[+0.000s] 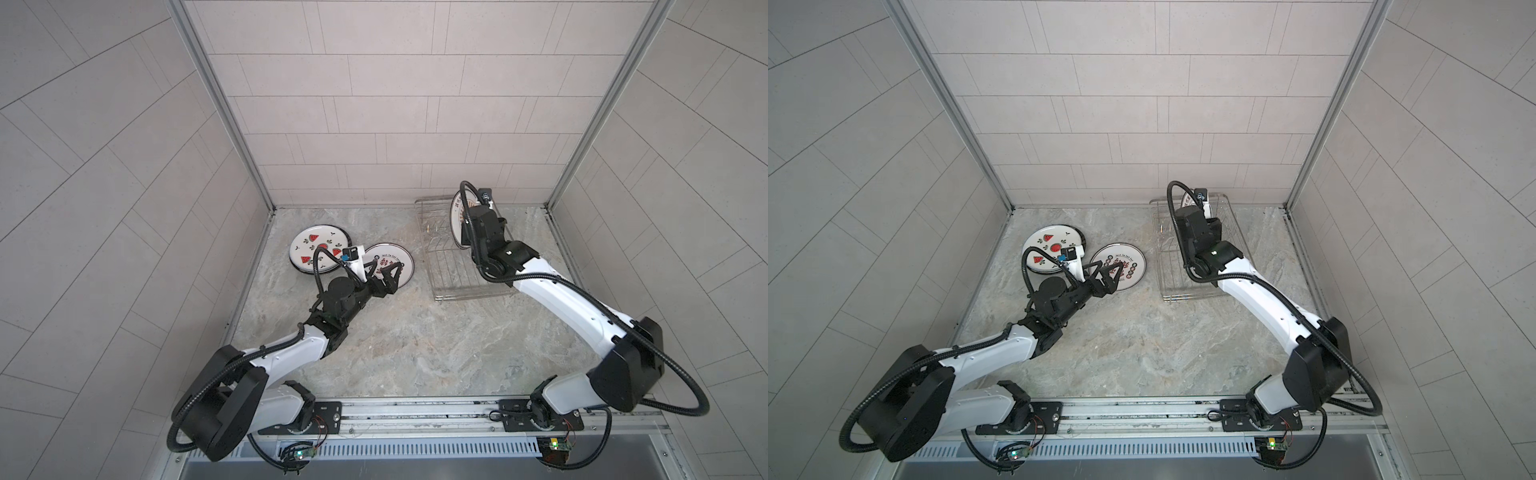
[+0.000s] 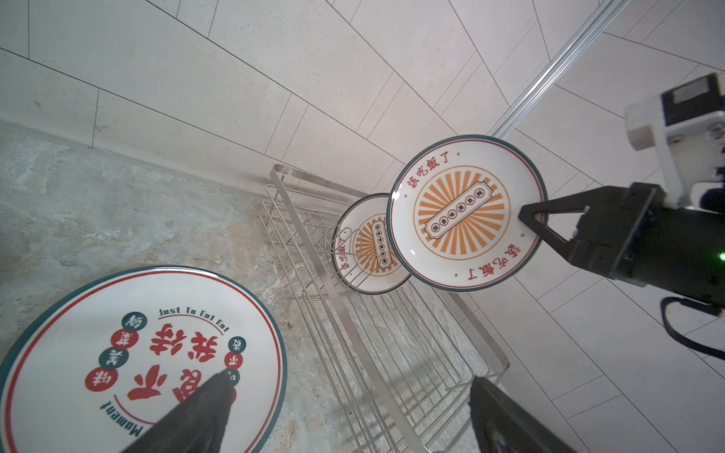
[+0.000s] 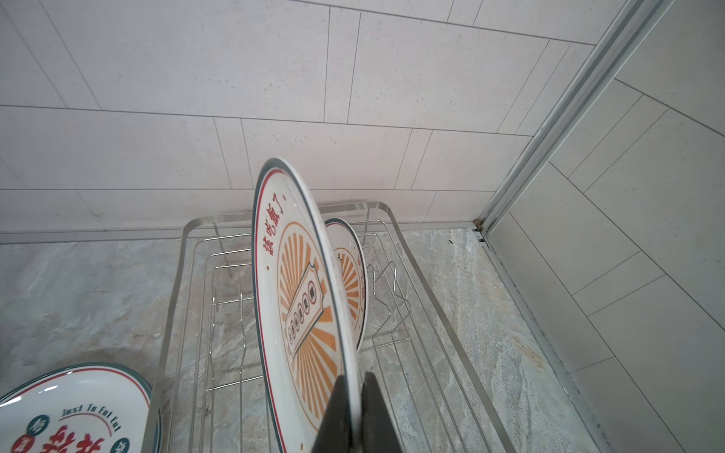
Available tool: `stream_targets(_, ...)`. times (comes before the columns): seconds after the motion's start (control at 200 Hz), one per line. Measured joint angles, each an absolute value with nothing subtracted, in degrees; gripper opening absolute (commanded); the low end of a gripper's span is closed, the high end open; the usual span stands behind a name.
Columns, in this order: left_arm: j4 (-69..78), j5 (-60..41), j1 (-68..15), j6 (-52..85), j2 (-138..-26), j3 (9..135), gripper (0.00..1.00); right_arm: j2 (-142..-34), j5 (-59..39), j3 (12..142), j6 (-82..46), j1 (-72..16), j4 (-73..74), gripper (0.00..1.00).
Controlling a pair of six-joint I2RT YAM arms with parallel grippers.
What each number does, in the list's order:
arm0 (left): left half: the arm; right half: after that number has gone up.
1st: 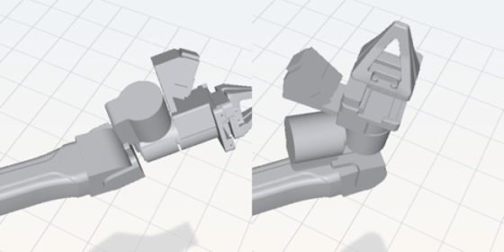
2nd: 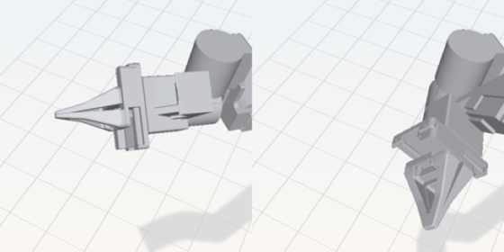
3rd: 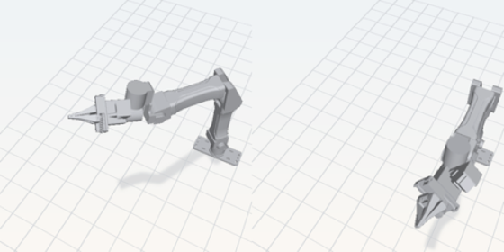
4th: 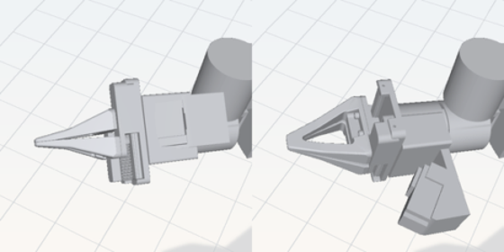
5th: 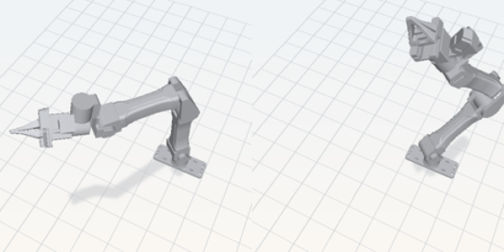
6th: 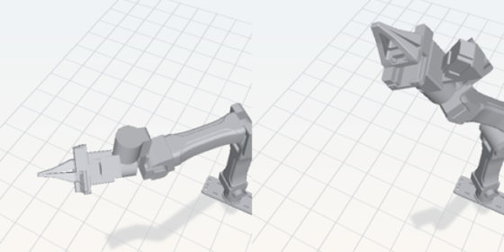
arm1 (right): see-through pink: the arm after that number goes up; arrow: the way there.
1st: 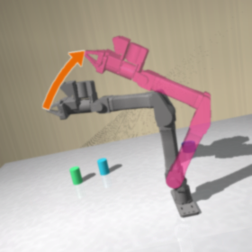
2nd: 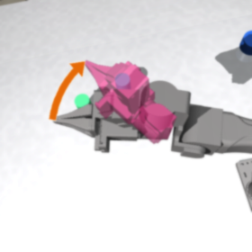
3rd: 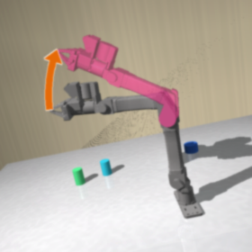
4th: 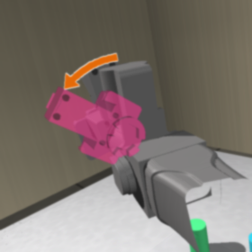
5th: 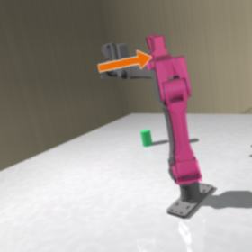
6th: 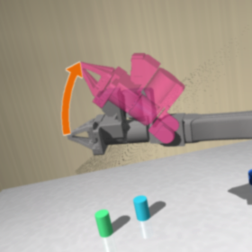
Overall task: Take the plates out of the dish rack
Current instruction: 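Close the right gripper and lift the sunburst plate out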
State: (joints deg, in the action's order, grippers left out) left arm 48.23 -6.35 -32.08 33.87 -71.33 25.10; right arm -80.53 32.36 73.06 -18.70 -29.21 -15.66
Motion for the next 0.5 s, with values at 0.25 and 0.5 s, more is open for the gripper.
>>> stream_targets(0.25,47.35,-6.15,-32.08,34.04,-68.49,24.67,1.0,-70.81,14.22,60.36,-21.26,-21.39,-9.15,0.0)
stream_targets(0.5,47.09,-6.66,-32.1,34.09,-64.79,23.27,1.0,-68.12,-5.41,51.94,-25.71,-13.72,-0.95,0.0)
